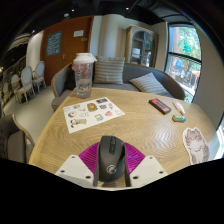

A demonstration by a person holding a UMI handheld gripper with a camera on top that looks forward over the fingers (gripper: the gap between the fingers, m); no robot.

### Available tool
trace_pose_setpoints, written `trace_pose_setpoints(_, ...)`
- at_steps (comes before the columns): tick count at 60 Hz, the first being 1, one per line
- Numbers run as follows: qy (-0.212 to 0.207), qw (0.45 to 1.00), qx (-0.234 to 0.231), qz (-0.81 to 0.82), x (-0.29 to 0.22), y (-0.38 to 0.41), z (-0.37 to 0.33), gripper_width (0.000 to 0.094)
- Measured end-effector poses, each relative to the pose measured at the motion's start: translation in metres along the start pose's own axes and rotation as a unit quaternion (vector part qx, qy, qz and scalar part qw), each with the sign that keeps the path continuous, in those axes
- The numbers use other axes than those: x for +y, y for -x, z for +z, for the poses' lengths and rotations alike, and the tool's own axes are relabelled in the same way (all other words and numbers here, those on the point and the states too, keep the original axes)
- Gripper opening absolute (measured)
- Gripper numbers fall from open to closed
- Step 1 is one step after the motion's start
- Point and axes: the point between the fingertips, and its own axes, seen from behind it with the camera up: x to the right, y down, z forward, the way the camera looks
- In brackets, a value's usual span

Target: Arrange mouse

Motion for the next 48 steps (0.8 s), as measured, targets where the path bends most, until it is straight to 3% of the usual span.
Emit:
trace_pose_setpoints(16, -0.04, 0.993, 0.106, -0.012, -0.03, -0.178, -0.055, 0.036)
trace_pose_setpoints(25, 0.001, 0.987, 0.163, -0.008, 0.002, -0.316, -0.05, 0.036)
trace_pose_setpoints(42, 0.046, 0.99, 0.134, 0.015, 0.068, -0.403, -0.015, 0.0359)
trace_pose_setpoints(48, 0.045, 0.992, 0.12, 0.022, 0.067, -0.394, -0.012, 0.0448)
